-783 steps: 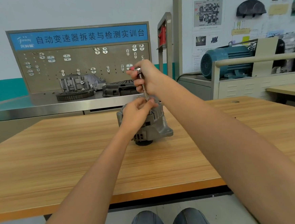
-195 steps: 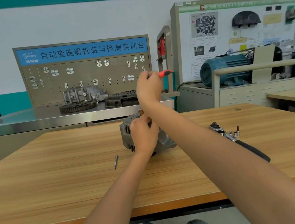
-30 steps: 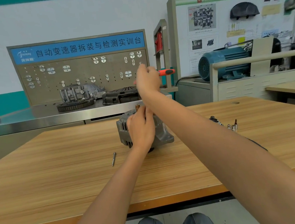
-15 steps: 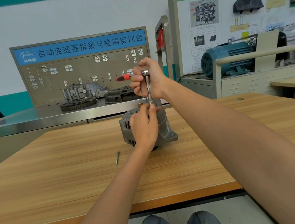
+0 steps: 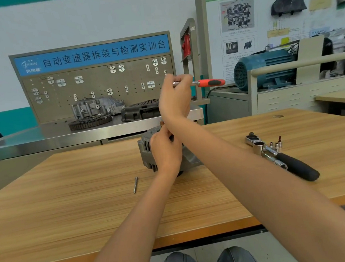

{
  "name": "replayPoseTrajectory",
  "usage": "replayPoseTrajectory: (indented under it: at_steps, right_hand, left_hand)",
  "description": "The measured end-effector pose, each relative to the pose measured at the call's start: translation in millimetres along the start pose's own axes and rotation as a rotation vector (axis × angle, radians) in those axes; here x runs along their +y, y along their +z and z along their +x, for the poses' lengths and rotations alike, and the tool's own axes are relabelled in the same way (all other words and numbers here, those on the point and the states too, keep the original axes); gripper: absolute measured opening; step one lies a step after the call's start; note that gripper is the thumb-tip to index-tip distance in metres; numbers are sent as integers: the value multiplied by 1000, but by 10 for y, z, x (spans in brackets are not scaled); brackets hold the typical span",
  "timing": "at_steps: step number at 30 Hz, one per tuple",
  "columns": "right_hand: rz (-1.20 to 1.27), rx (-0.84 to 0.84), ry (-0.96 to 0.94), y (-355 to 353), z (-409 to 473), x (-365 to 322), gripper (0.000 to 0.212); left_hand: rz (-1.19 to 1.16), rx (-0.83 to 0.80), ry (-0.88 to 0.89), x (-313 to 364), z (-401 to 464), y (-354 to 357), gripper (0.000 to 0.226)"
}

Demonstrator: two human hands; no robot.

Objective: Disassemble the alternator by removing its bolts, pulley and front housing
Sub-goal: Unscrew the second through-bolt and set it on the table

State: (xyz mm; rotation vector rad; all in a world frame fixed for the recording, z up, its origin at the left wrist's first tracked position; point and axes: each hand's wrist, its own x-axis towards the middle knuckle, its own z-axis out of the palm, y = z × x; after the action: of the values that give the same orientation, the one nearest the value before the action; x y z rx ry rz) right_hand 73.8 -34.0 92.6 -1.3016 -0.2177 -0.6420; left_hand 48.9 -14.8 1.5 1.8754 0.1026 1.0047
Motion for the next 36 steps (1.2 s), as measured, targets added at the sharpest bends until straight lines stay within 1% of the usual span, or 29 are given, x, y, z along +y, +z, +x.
replayPoseTrajectory:
  at_steps: [3, 6, 8, 11, 12, 14, 17, 19, 21, 23, 26, 29, 31, 34, 36]
  right_hand:
    - [-7, -31, -19, 1, 12, -3, 11]
    - [43, -90, 32, -7, 39, -55, 13]
    - [99, -125, 108, 2, 72, -104, 21]
    - [193, -210, 308, 41, 148, -183, 28]
    - [196, -250, 383, 35, 181, -204, 29]
    - [219, -382, 497, -14, 245, -212, 33]
    - [340, -652, 584, -132, 331, -181, 38]
    - [384, -805, 623, -187, 368, -171, 38]
    - [408, -882, 660, -210, 391, -174, 38]
    - [407, -892, 664, -212, 397, -177, 37]
    - [383, -823, 611, -193, 357, -187, 36]
    - [305, -649, 529, -129, 267, -225, 34]
    - [221, -470, 426, -63, 185, -244, 33]
    - [122, -113, 227, 10, 74, -201, 31]
    - [137, 51, 149, 29, 50, -135, 26]
  left_hand:
    - [12, 7, 11, -7, 8, 19, 42]
    - [19, 5, 53, -11, 12, 21, 39]
    - [23, -11, 84, -10, 9, 19, 35]
    - [22, -47, 102, 9, -2, -1, 32]
    - [24, -54, 116, 15, -5, -8, 32]
    - [24, -61, 142, 28, -11, -21, 32]
    - [17, -58, 170, 24, -8, -19, 23]
    - [11, -66, 176, 20, -3, -17, 21]
    - [19, -70, 191, 6, 0, -15, 24]
    - [8, -64, 195, -30, 18, -9, 28]
    - [-53, -72, 178, -61, 34, 3, 27]
    - [-36, -56, 160, -36, 17, 1, 25]
    - [-44, -29, 132, -37, 9, 6, 23]
    - [-47, 8, 62, -38, -3, 25, 18]
    - [-28, 29, 40, -10, -15, 22, 29]
